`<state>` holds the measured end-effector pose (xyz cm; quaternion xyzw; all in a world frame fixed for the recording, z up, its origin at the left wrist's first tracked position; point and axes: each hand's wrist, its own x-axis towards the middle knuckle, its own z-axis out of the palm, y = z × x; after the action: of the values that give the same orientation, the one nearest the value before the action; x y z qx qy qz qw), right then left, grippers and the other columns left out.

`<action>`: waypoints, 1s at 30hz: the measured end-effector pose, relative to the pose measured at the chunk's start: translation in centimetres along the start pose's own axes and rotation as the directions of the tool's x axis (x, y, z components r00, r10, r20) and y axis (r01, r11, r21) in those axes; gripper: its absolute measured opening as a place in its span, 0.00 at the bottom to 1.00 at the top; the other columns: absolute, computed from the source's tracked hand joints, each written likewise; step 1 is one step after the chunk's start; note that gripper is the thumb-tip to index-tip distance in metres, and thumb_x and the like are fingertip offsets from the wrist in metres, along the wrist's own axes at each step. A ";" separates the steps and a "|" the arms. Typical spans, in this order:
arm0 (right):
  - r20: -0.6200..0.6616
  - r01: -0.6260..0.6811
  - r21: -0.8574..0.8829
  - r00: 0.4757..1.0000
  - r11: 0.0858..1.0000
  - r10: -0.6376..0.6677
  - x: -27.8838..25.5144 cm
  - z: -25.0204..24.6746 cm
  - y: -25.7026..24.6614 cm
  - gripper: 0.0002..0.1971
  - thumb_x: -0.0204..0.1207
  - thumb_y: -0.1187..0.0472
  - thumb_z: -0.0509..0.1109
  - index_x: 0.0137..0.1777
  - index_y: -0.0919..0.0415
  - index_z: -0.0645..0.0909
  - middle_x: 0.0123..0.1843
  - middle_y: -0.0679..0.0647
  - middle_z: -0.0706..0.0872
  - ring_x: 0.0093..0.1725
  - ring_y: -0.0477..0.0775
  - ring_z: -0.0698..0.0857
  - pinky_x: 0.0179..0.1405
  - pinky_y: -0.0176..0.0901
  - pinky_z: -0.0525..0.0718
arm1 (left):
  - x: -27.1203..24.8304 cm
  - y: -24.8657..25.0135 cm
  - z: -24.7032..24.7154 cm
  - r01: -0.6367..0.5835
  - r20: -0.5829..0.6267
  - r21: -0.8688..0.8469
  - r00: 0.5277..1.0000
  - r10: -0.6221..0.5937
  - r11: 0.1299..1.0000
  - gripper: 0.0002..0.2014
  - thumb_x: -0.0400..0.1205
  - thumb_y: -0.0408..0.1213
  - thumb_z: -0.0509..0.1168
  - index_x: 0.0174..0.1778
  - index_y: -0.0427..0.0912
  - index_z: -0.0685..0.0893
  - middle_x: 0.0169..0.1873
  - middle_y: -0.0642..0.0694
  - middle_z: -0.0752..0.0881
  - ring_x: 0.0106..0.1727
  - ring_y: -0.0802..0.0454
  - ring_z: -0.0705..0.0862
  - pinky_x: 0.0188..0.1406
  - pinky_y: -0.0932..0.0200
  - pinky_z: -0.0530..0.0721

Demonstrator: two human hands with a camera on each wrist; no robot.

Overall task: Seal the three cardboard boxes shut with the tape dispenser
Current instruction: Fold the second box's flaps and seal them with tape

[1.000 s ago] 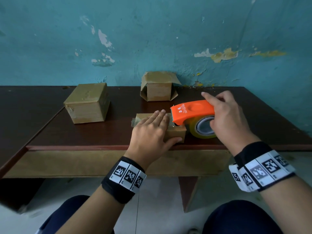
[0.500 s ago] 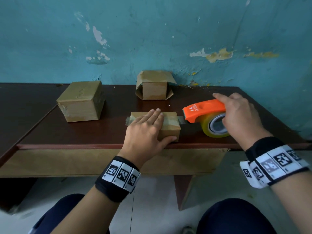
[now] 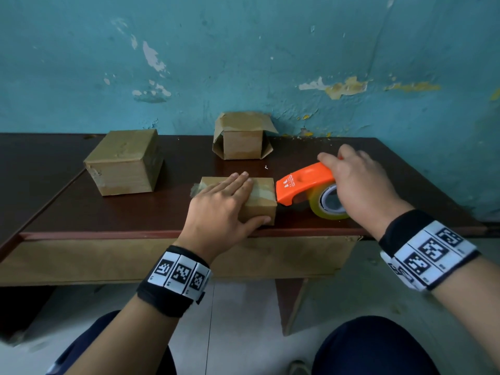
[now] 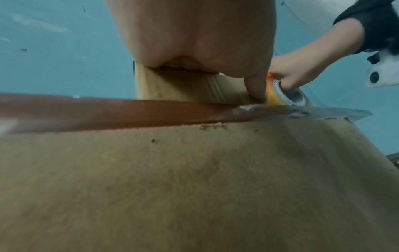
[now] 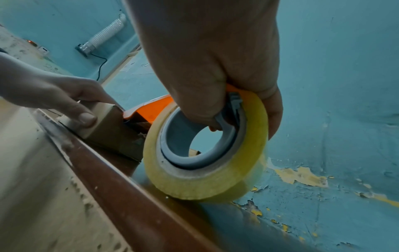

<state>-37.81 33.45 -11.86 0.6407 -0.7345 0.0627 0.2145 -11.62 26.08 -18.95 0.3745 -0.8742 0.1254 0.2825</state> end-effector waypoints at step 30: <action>0.121 0.137 -0.341 0.987 0.930 -0.101 2.4 -4.3 -4.0 0.19 0.80 0.71 0.63 0.70 0.59 0.79 0.63 0.64 0.81 0.61 0.70 0.84 0.56 0.62 0.84 | 0.2 -1.5 0.0 -0.005 0.043 -0.122 0.999 0.010 0.993 0.44 0.76 0.74 0.65 0.79 0.43 0.83 0.79 0.48 0.81 0.82 0.51 0.78 0.79 0.49 0.79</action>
<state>-33.11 32.16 -7.80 0.6384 -0.7036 -0.1143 0.2903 -10.62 24.91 -18.79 0.3558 -0.8876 0.0647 0.2852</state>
